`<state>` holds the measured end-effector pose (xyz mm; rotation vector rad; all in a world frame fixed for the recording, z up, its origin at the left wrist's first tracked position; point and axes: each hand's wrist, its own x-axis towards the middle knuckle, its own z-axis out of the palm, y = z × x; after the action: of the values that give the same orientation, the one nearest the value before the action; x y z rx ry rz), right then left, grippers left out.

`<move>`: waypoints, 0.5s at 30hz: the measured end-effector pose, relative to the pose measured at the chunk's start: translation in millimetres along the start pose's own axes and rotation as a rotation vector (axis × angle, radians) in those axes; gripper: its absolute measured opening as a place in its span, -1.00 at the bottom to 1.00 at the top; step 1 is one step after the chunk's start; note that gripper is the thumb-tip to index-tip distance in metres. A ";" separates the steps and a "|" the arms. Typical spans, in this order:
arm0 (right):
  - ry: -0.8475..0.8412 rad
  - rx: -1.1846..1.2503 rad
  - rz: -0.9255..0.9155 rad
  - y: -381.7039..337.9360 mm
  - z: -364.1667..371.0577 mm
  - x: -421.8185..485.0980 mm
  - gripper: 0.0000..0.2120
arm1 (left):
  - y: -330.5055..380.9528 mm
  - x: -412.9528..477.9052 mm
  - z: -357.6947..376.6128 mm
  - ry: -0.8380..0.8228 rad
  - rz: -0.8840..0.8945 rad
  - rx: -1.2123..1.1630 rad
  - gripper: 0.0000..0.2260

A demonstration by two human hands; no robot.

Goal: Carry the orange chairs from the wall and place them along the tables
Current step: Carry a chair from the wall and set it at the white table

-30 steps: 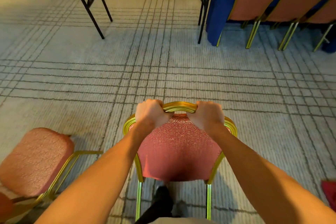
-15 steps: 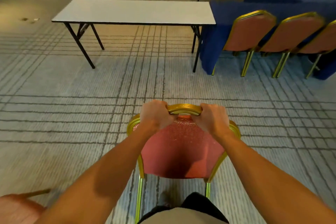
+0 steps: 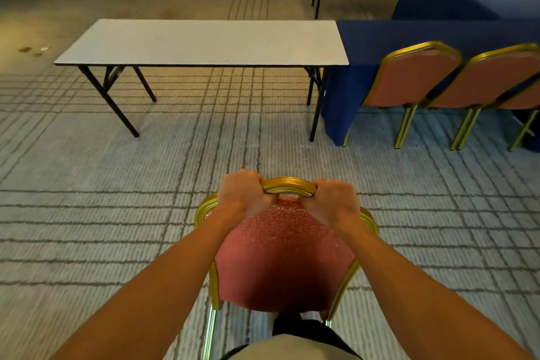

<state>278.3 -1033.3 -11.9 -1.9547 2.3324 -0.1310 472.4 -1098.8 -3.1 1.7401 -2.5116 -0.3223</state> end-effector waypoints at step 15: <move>0.018 -0.010 -0.098 24.4 -14.0 254.2 -0.61 | -23.7 240.0 -15.1 -0.017 -0.063 -0.071 -0.62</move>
<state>208.4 -1279.2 -5.7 -2.0815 2.2532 -0.1449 411.1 -1332.6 -8.3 1.8003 -2.4283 -0.4270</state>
